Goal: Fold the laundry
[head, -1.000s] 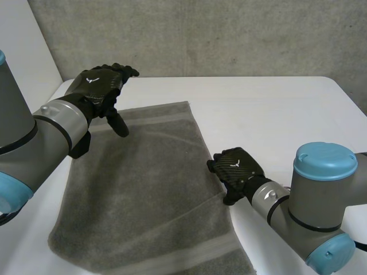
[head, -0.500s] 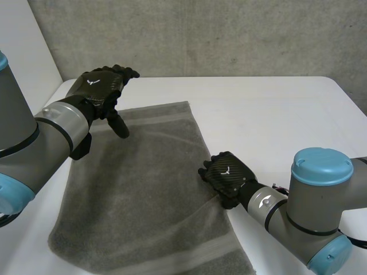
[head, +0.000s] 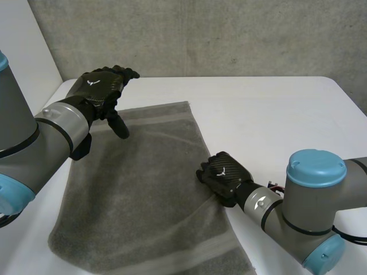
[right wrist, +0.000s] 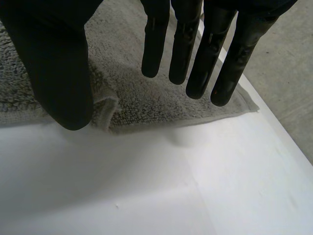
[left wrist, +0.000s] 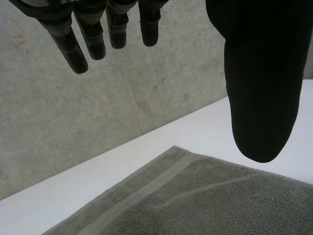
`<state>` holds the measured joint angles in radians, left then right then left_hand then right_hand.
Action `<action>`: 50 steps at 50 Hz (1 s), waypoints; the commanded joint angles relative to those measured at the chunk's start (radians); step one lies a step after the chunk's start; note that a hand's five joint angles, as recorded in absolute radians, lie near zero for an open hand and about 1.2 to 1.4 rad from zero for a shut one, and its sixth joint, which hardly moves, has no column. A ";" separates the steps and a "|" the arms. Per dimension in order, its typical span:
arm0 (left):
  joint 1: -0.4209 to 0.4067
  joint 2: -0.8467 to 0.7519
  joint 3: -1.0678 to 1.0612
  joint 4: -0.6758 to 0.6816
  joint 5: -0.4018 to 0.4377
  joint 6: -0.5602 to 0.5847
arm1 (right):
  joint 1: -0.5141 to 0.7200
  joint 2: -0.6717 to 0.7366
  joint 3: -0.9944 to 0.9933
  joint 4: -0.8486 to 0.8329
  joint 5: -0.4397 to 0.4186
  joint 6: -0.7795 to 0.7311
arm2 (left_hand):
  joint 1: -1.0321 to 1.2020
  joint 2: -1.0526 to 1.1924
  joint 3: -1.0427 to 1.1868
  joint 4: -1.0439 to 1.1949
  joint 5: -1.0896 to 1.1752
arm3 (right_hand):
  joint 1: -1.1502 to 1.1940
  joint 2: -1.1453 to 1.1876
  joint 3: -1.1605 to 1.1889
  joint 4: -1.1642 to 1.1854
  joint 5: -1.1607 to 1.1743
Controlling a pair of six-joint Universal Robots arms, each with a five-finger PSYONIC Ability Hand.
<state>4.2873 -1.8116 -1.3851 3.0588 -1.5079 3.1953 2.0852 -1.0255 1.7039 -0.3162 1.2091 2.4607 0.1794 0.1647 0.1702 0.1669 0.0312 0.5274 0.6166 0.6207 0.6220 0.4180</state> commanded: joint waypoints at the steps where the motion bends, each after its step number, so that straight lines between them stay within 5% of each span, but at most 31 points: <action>1: -0.001 0.000 0.000 0.000 0.000 0.000 | 0.042 0.030 -0.036 -0.001 0.003 0.015 | -0.004 0.011 0.005 0.008 -0.030 | 0.338 0.249 0.245 0.244 0.273; 10: 0.000 0.000 0.000 0.000 0.000 0.000 | 0.095 0.047 -0.083 0.000 0.001 0.133 | -0.004 0.011 0.005 0.008 -0.030 | 0.456 0.367 0.363 0.361 0.391; 14: 0.000 0.000 0.000 0.000 0.000 0.002 | 0.118 0.048 -0.105 0.002 0.003 0.185 | -0.004 0.011 0.005 0.008 -0.030 | 0.867 0.777 0.773 0.772 0.802; 28: 0.025 0.009 0.014 -0.002 0.000 0.002 | 0.079 -0.091 -0.153 0.078 -0.005 0.443 | -0.004 0.011 0.005 0.008 -0.030 | 0.869 0.780 0.776 0.774 0.804; 43: 0.040 0.014 0.012 -0.003 0.000 0.000 | 0.027 -0.036 -0.110 0.147 -0.069 0.406 | -0.004 0.011 0.005 0.008 -0.030 | 0.869 0.780 0.776 0.774 0.804; 50: 0.042 0.015 0.014 -0.003 0.000 0.000 | 0.033 -0.132 -0.119 0.193 -0.141 0.492 | -0.004 0.011 0.005 0.008 -0.030 | 0.869 0.780 0.776 0.774 0.804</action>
<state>4.3281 -1.7970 -1.3728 3.0556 -1.5078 3.1952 2.1162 -1.0716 1.5959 -0.1601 1.1240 2.8738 0.1794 0.1647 0.1702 0.1671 0.0312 0.9716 1.1754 1.1790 1.1888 0.9811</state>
